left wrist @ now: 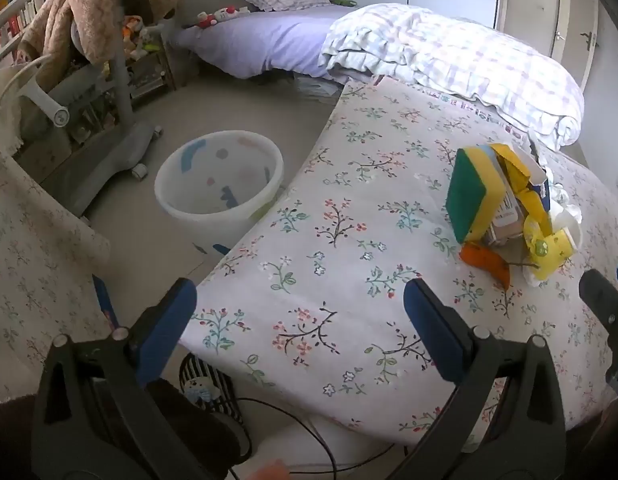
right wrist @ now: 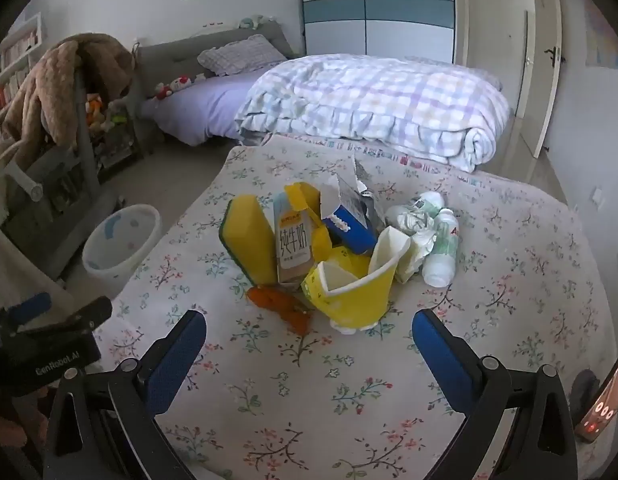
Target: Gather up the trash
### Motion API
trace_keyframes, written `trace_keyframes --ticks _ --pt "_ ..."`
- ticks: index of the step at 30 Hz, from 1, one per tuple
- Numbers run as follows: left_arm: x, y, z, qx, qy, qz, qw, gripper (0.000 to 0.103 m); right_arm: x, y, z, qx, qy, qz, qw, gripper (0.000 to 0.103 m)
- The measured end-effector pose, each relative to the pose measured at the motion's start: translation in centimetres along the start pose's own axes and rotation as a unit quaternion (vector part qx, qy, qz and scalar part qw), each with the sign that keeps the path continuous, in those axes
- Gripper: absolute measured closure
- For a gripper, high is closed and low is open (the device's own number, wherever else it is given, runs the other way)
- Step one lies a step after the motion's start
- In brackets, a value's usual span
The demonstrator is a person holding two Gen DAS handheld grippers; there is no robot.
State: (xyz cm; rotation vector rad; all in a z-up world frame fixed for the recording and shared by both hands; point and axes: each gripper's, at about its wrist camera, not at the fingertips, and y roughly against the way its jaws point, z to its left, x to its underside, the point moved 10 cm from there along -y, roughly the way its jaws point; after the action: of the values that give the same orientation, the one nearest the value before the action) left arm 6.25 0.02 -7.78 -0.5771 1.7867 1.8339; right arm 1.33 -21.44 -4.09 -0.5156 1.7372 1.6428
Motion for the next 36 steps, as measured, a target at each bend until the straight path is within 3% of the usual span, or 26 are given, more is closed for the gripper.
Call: trace_keyframes --ticks 36 --pt "0.0 0.3 -0.3 0.005 -0.001 -0.004 1.0 0.0 1.0 -1.2 0.7 -0.021 -0.025 0.026 0.999 0.0"
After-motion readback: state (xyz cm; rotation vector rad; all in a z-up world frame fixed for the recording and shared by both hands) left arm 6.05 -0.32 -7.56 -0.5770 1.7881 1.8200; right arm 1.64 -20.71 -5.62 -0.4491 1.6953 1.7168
